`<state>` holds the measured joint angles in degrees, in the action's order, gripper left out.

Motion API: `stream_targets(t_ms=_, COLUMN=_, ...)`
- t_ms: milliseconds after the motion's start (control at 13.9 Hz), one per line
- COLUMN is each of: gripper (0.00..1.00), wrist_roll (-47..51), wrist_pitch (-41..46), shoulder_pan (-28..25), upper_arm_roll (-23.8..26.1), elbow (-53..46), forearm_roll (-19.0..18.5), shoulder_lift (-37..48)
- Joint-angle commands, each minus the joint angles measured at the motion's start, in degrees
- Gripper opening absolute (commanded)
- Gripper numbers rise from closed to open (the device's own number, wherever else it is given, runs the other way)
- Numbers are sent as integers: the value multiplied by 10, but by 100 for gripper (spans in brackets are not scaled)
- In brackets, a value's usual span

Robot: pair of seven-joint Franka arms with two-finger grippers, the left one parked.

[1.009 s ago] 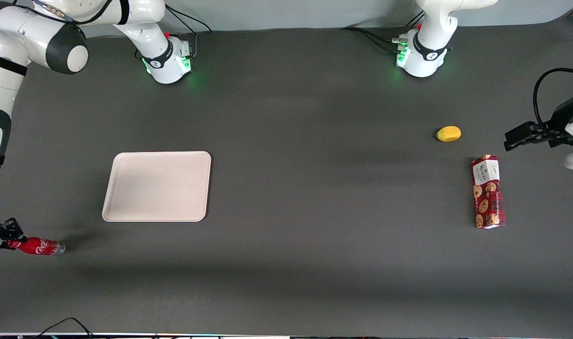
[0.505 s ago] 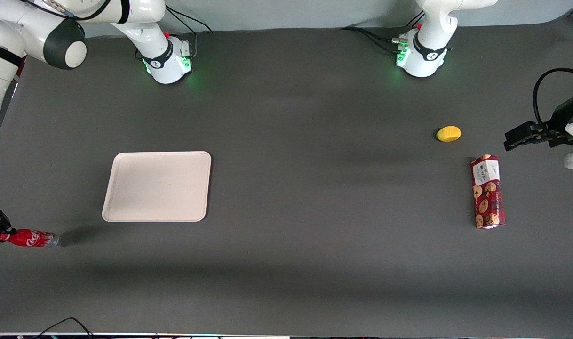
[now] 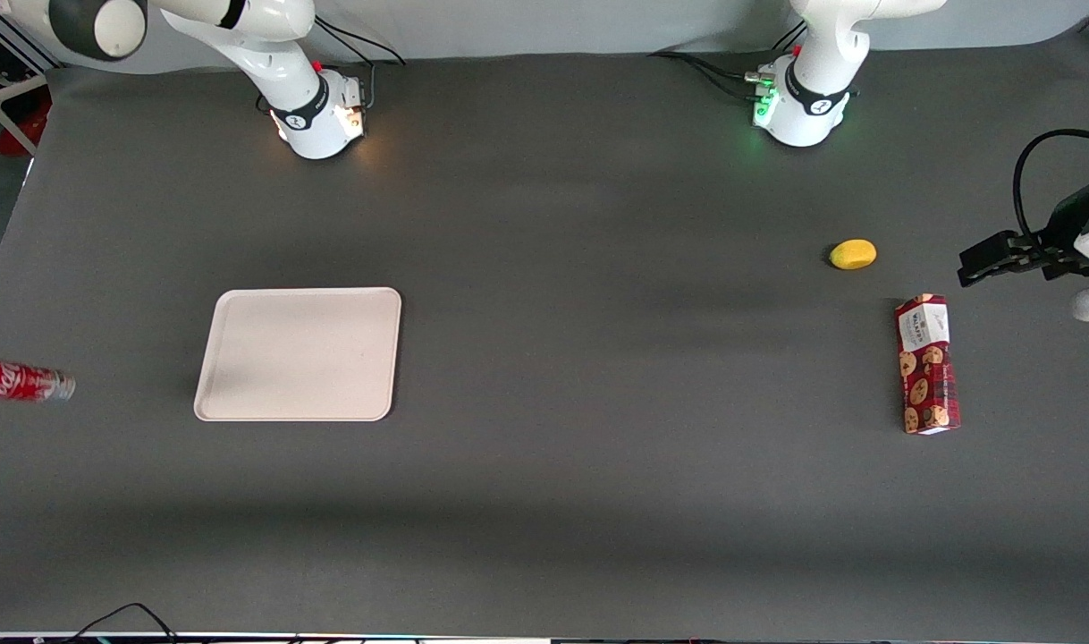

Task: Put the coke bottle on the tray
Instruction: 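Lift the held bottle off the table with the right gripper, then carry the bottle over the white tray's edge with the right gripper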

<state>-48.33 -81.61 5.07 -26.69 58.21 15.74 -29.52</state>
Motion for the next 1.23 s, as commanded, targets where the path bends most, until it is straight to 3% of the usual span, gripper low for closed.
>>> stream_targets(t_ms=0, gripper=0, wrist_roll=129, wrist_pitch=65, shoulder_pan=-29, upper_arm_roll=10, elbow=27, forearm_roll=-25, shoulder_lift=65)
stream_targets(t_ms=288, gripper=0, wrist_roll=311, wrist_pitch=67, shoulder_pan=-33, upper_arm_roll=115, elbow=113, forearm_roll=-99, shoulder_lift=154)
stream_targets(t_ms=505, gripper=0, wrist_roll=376, wrist_pitch=-42, shoulder_pan=-32, upper_arm_roll=165, elbow=272, forearm_roll=-124, shoulder_lift=238)
stream_targets(t_ms=721, gripper=0, wrist_roll=392, wrist_pitch=-184, shoulder_pan=-30, upper_arm_roll=184, elbow=438, forearm_roll=-151, shoulder_lift=304)
stream_targets(t_ms=1153, gripper=0, wrist_roll=392, wrist_pitch=-388, shoulder_pan=-26, upper_arm_roll=184, elbow=617, forearm_roll=-153, shoulder_lift=316)
